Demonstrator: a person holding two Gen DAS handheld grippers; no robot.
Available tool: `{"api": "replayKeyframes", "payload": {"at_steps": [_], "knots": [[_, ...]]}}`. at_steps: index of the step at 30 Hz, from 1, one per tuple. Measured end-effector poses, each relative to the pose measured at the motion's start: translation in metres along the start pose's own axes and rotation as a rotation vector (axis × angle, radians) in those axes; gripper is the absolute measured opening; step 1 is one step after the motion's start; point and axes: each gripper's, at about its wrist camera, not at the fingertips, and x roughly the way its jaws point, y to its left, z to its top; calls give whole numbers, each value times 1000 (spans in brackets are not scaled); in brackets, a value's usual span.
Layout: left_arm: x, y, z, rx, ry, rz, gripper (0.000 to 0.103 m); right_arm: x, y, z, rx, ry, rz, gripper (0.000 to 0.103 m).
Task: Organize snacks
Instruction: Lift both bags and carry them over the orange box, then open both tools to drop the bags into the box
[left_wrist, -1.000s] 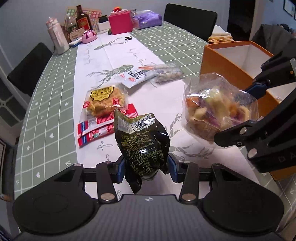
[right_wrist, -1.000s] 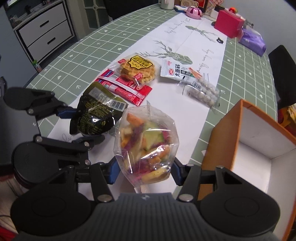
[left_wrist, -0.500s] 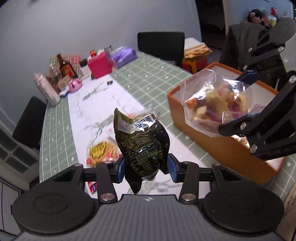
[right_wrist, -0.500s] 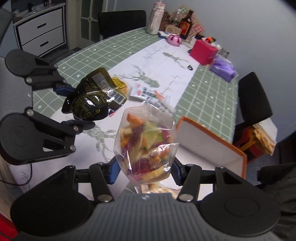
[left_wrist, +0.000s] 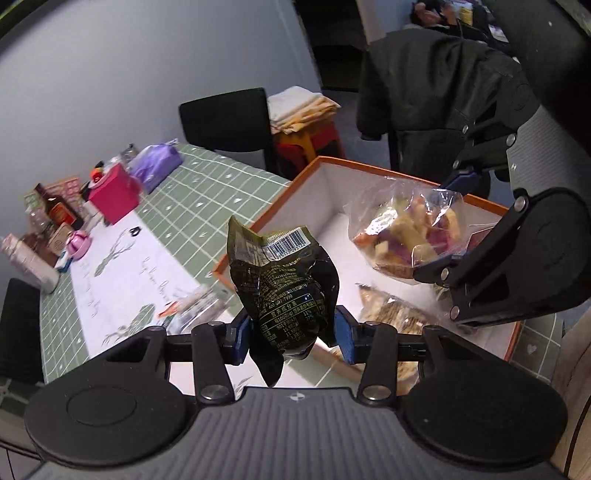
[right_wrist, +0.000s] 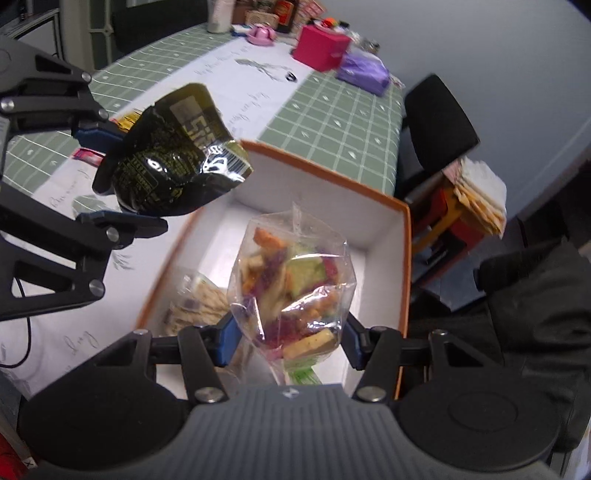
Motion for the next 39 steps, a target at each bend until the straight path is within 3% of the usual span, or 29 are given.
{"api": "replayKeyframes", "payload": {"at_steps": [13,25,31,33,35,37,39], "knots": [[73,-25,13,125,108,-26,52,53,-22,-15,38,56,42,51],[108,-32,4,181,187,-48,52,85,-39,-22,106,88,103,51],[114,-29,-1,174,192,-58,58,86,-37,-21,95,78,122,54],[114,-29,-2,179,188,-54,66,85,-37,-21,95,77,131,54],[114,-30,-3,193,190,-61,68,84,-38,-22,109,75,151,56],[112,-32,-4,208,185,-66,71,82,-39,-22,119,68,174,68],[109,-32,-5,213,183,-81,72,79,-39,-22,114,61,182,73]]}}
